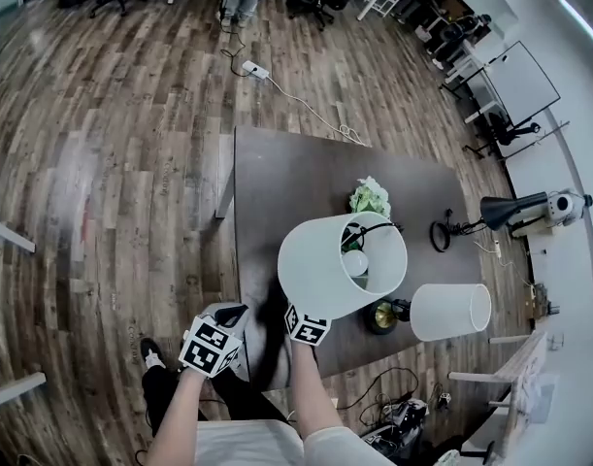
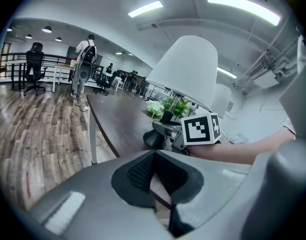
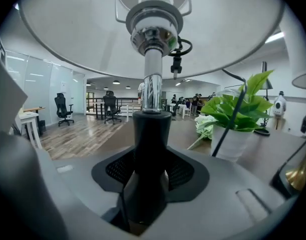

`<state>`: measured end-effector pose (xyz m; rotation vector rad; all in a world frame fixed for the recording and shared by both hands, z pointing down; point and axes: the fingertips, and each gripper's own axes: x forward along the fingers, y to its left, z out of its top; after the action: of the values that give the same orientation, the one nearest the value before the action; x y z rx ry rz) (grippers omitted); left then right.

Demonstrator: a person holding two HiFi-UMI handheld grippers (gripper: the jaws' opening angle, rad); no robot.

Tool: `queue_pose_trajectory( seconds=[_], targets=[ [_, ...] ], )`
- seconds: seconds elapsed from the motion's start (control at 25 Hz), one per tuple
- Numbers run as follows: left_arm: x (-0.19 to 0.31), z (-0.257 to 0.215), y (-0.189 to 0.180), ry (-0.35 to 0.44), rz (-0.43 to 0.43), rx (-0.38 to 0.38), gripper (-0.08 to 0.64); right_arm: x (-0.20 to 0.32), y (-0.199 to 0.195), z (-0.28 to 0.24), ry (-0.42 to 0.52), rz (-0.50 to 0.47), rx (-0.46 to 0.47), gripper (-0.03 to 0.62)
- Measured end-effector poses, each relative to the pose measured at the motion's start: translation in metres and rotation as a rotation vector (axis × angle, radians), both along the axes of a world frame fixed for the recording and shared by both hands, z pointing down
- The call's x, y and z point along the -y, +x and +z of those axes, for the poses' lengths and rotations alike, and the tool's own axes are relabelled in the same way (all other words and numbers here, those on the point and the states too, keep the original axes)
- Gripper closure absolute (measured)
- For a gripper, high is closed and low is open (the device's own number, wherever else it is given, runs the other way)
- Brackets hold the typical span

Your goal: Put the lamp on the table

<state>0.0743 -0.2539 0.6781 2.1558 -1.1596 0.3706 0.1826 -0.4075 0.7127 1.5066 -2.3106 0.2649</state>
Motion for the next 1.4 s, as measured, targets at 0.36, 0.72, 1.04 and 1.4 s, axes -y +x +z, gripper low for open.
queue_pose_trajectory(
  seconds=[0.36,0.72,1.04,1.4],
  targets=[
    [-0.019,-0.034,-0.022,0.055,0.209,0.061,0.560,-0.070,0.021,-0.006,-0.044,0.219,0.039,0.413],
    [-0.041,-0.080,-0.036,0.155,0.398,0.095,0.560,-0.198,0.031,-0.044,0.003,0.501,0.167,0.441],
    [-0.081,-0.109,-0.036,0.237,0.541,0.088,0.560,-0.266,-0.008,-0.053,-0.073,0.504,0.208,0.469],
    [-0.095,-0.121,-0.014,0.298,0.663,0.152,0.560,-0.285,-0.017,-0.084,-0.091,0.582,0.327,0.505]
  ],
)
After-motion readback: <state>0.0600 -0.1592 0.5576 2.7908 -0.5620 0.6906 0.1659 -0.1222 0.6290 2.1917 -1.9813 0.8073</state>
